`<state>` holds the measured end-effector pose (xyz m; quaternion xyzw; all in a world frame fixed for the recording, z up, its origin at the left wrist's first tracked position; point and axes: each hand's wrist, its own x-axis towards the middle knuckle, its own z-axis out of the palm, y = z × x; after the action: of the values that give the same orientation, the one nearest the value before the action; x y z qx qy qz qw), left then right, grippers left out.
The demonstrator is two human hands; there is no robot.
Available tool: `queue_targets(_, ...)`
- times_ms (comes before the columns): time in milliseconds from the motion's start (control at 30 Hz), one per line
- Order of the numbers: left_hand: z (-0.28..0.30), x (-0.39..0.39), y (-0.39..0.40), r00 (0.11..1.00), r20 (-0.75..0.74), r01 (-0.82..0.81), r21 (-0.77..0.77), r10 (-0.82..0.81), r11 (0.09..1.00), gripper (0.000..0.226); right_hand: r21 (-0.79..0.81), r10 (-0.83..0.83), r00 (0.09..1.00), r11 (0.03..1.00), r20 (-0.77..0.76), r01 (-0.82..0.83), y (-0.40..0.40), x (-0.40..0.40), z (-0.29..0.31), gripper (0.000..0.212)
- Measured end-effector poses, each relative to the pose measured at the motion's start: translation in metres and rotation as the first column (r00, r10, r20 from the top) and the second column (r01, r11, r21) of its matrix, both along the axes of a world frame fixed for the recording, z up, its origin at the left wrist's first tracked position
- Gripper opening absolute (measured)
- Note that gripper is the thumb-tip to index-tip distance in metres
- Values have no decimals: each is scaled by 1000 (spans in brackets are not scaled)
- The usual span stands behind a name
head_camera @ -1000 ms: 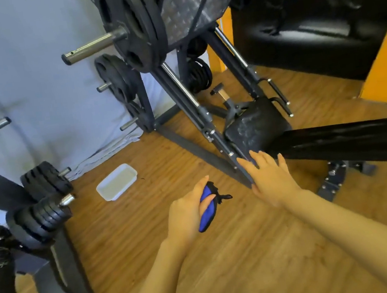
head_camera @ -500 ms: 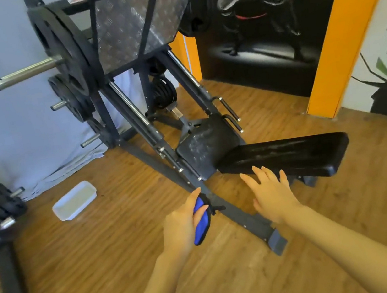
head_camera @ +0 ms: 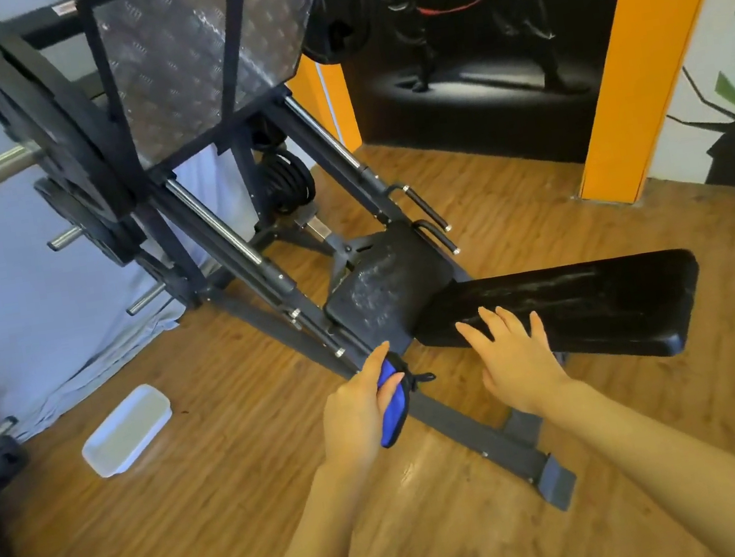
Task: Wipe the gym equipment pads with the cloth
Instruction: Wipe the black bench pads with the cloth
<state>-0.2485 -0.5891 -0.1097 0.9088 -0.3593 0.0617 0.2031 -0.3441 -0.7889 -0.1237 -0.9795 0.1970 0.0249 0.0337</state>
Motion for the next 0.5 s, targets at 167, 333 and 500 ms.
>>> queue_targets(167, -5, 67, -35, 1000, -29, 1, 80, 1, 997, 54, -14, -58, 998, 998, 18, 59, -25, 54, -11, 69)
queue_targets(333, -16, 119, -74, 995, -84, 54, 43, -50, 998, 54, -6, -129, 991, 992, -20, 129, -56, 95, -26, 69)
queue_targets(500, -31, 170, -129, 990, -2, 144, -17, -144, 989, 52, -1, -182, 982, 983, -56, 182, -98, 138, -47, 69)
